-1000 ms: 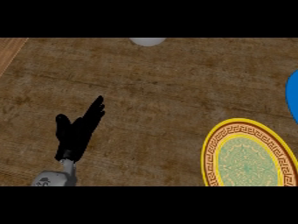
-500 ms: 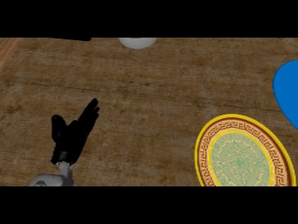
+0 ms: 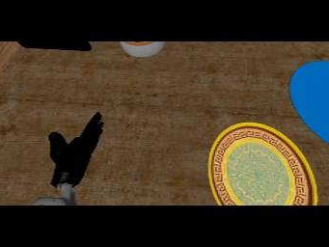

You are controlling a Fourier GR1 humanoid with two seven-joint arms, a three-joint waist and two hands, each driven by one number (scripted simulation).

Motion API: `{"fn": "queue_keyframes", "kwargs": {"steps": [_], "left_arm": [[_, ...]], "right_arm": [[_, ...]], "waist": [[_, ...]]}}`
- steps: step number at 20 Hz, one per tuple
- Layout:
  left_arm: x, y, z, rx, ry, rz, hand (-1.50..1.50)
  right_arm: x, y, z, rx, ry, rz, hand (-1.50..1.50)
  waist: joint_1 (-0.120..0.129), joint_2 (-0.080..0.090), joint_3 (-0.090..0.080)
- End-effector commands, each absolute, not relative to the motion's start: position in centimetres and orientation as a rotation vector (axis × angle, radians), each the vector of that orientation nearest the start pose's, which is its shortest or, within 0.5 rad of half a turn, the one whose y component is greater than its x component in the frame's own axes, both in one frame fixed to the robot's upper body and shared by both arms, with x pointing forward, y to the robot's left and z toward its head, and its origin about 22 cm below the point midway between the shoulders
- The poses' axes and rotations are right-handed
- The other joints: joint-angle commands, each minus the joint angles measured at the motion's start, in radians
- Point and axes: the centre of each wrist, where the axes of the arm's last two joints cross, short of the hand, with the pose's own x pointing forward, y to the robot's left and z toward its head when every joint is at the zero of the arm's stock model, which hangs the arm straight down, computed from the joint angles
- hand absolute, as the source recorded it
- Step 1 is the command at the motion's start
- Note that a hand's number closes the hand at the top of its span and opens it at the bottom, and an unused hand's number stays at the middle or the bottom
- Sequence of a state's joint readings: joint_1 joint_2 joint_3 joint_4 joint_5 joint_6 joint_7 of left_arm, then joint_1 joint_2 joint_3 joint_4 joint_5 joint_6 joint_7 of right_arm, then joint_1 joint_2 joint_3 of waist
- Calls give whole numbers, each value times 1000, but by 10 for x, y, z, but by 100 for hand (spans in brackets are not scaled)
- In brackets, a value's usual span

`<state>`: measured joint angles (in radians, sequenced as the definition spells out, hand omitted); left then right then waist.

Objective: Pick the cupcake from the plate and place it in the plate

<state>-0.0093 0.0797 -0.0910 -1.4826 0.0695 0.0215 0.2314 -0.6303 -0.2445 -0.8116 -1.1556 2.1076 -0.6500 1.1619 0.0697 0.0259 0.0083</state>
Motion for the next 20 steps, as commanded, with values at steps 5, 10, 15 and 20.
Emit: {"fn": "queue_keyframes", "kwargs": {"steps": [5,10,15,20], "left_arm": [[237,232,-28,-29,-1214,-11,0],[238,242,-23,-37,-1199,-41,0],[232,232,-32,-31,-1207,-43,0],[239,242,-28,-8,-1217,-34,0]], "right_arm": [[333,-417,47,-1797,-152,-863,-150],[343,-427,37,-1711,-293,-918,-150],[343,-428,27,-1807,-537,-980,-150],[346,-410,22,-1885,-706,-1144,-150]], "waist": [[-36,-6,-2],[-28,-6,-2],[-28,-8,-1],[-40,-12,-4]]}}
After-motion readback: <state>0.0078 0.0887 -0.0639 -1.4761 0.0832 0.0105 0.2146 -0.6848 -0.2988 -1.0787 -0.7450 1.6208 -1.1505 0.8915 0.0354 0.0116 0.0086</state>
